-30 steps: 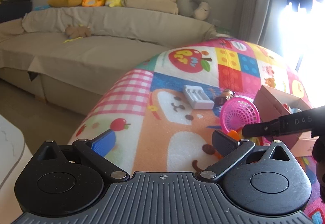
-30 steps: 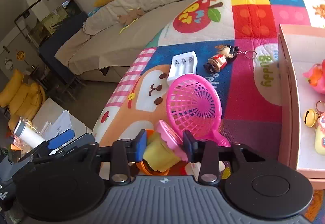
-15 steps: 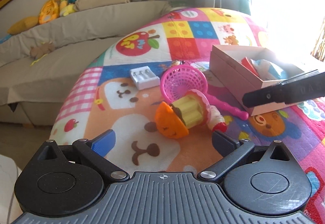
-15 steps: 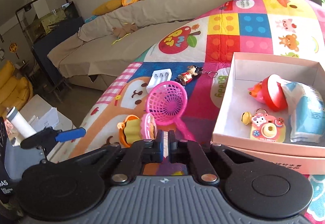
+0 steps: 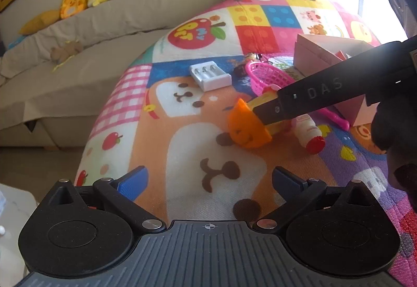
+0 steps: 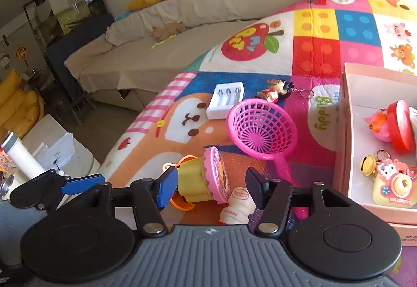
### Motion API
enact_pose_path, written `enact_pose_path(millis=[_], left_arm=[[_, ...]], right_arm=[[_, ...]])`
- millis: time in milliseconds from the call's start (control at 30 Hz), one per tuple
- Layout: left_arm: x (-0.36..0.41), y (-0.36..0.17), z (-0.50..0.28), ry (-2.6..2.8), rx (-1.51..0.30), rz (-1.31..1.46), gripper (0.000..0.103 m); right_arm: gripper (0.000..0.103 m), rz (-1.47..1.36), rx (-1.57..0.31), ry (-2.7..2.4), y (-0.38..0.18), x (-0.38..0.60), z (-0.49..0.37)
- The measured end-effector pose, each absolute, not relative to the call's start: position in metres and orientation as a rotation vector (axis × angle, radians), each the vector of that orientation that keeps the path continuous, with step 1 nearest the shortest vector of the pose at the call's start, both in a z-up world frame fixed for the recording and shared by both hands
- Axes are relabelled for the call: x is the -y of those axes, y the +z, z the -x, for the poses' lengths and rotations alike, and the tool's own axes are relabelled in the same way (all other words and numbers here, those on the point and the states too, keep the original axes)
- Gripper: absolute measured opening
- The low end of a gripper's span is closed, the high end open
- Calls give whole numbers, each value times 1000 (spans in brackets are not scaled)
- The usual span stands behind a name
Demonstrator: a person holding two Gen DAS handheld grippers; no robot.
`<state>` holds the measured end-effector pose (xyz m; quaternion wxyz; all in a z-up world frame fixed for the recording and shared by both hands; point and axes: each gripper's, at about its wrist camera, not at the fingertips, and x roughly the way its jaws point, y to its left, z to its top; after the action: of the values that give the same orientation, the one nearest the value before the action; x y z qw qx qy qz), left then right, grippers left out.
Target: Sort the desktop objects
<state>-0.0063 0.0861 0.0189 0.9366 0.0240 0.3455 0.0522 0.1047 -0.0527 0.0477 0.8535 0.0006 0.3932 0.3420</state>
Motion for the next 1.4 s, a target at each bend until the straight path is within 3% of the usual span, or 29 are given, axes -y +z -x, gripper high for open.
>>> enact_pose_path(millis=[100,233,600,867,1100,1267,1400], left_arm=[[-92,16,7,105,-711,-31,103],[-95,15,8,102,-713,-12,103],[-74,18,8,47,-726,-39,103],[-35,23,4,-40,-725,-88,103],[-1,29,1,-108,-716,-138,103],[15,31,5,-118,-712,-179,103],[17,33,11,-126,-708,-190,103]], right_arm=[[60,-20,-902,741,35,41,-112],[58,52,-868,727,35,30,-104],[43,122,-736,709,68,65,-70],[42,119,-664,598,88,150,-32],[42,347,-603,272,70,220,-17],[42,604,-486,131,43,220,-12],[47,614,-500,188,32,204,-12]])
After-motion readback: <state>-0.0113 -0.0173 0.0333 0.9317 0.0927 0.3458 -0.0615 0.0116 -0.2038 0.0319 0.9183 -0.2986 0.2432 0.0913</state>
